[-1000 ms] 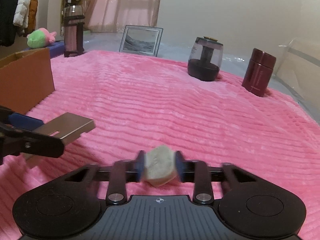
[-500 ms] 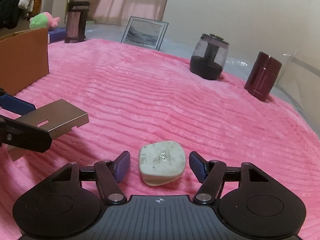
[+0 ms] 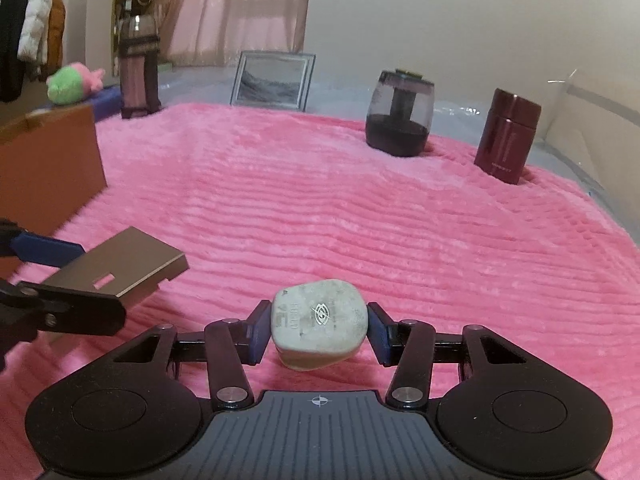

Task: Organize rigid objects
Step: 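Carry the router panel and plug together over the cardboard box, then open the left tool releasing the panel while the right tool releases the plug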

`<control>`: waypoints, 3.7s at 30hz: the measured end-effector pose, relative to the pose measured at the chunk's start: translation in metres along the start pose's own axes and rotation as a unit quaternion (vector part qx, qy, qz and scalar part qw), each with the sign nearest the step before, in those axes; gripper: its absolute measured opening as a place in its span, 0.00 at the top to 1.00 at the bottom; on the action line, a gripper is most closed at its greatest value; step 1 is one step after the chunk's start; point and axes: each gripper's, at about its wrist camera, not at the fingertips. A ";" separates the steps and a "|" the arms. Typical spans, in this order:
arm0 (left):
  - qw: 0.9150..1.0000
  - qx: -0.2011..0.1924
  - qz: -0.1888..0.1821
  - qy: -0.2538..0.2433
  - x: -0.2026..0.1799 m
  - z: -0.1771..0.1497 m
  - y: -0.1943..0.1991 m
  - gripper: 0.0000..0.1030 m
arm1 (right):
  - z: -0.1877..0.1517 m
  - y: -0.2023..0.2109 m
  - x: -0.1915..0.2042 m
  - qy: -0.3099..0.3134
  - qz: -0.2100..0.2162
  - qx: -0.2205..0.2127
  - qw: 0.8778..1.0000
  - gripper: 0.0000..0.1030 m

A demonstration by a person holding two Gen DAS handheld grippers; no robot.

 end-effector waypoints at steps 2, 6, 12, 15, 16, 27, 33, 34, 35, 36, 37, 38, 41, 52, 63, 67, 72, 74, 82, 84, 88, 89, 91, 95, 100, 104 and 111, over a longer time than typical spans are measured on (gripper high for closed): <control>1.000 -0.006 0.000 -0.002 -0.002 0.001 0.014 0.17 | 0.004 0.015 0.007 0.000 0.003 -0.007 1.000 0.55; 1.000 -0.019 -0.001 -0.004 -0.006 0.004 0.042 0.17 | 0.012 0.041 0.021 -0.004 0.012 -0.019 1.000 0.55; 0.999 -0.038 -0.002 -0.009 -0.002 0.003 0.094 0.17 | 0.025 0.084 0.046 -0.020 0.037 -0.043 0.998 0.55; 0.999 -0.047 -0.001 -0.012 0.004 0.001 0.121 0.17 | 0.032 0.102 0.060 -0.026 0.053 -0.055 0.997 0.55; 0.999 -0.051 0.001 -0.014 0.006 0.001 0.131 0.17 | 0.035 0.108 0.065 -0.028 0.061 -0.058 0.996 0.55; 0.995 -0.089 0.036 -0.006 0.065 -0.005 0.230 0.17 | 0.067 0.145 0.138 -0.008 0.136 -0.080 0.987 0.55; 0.992 -0.088 0.088 -0.014 0.131 -0.001 0.269 0.17 | 0.088 0.133 0.185 0.024 0.180 -0.074 0.981 0.55; 0.991 -0.086 0.097 -0.019 0.142 0.001 0.273 0.17 | 0.092 0.129 0.194 0.033 0.188 -0.073 0.979 0.55; 0.991 -0.083 0.106 -0.025 0.153 0.002 0.276 0.17 | 0.095 0.126 0.200 0.040 0.194 -0.072 0.977 0.55; 0.990 -0.078 0.113 -0.028 0.165 0.005 0.280 0.17 | 0.099 0.121 0.209 0.049 0.202 -0.071 0.976 0.55; 0.990 -0.073 0.119 -0.030 0.176 0.007 0.282 0.17 | 0.102 0.116 0.215 0.055 0.208 -0.069 0.974 0.55; 0.989 -0.069 0.126 -0.034 0.186 0.009 0.283 0.17 | 0.105 0.109 0.222 0.061 0.215 -0.067 0.972 0.55; 0.986 -0.054 0.143 -0.060 0.209 0.015 0.284 0.17 | 0.115 0.091 0.240 0.081 0.235 -0.057 0.967 0.55; 0.972 0.028 0.147 -0.183 0.231 0.017 0.227 0.17 | 0.137 0.026 0.302 0.200 0.269 -0.010 0.942 0.55; 0.947 0.092 0.139 -0.276 0.232 0.014 0.159 0.17 | 0.118 -0.046 0.343 0.357 0.248 0.073 0.897 0.55; 0.943 0.109 0.132 -0.285 0.234 0.011 0.145 0.17 | 0.111 -0.068 0.348 0.383 0.246 0.093 0.886 0.55; 0.935 0.130 0.134 -0.301 0.236 0.006 0.130 0.17 | 0.108 -0.093 0.356 0.397 0.239 0.123 0.878 0.55; 0.934 0.135 0.135 -0.301 0.237 0.004 0.126 0.17 | 0.106 -0.102 0.357 0.401 0.234 0.133 0.875 0.55; 0.932 0.157 0.130 -0.298 0.241 0.002 0.112 0.17 | 0.102 -0.121 0.364 0.402 0.228 0.171 0.870 0.55; 0.933 0.159 0.129 -0.297 0.242 0.002 0.110 0.17 | 0.102 -0.125 0.366 0.402 0.226 0.176 0.870 0.55; 0.932 0.165 0.126 -0.296 0.244 0.000 0.105 0.17 | 0.100 -0.127 0.367 0.403 0.228 0.180 0.868 0.55; 0.932 0.166 0.127 -0.295 0.244 0.000 0.104 0.17 | 0.100 -0.129 0.368 0.404 0.228 0.181 0.867 0.55; 0.933 0.169 0.127 -0.293 0.245 0.000 0.103 0.17 | 0.100 -0.131 0.369 0.404 0.229 0.183 0.866 0.55; 0.933 0.175 0.129 -0.287 0.246 0.000 0.100 0.17 | 0.098 -0.135 0.372 0.405 0.229 0.191 0.864 0.55; 0.928 0.186 0.132 -0.293 0.246 -0.001 0.096 0.17 | 0.098 -0.137 0.374 0.411 0.228 0.199 0.860 0.55; 0.929 0.190 0.134 -0.289 0.247 -0.002 0.096 0.17 | 0.098 -0.137 0.374 0.409 0.230 0.200 0.860 0.55; 0.930 0.190 0.136 -0.282 0.249 -0.002 0.096 0.17 | 0.099 -0.138 0.372 0.406 0.229 0.195 0.863 0.55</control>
Point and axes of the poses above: each gripper's, at about its wrist camera, not at the fingertips, and y roughly against the way its jaws point, x to its left, z to its top, and after that the axes turned 5 degrees about z, right-handed
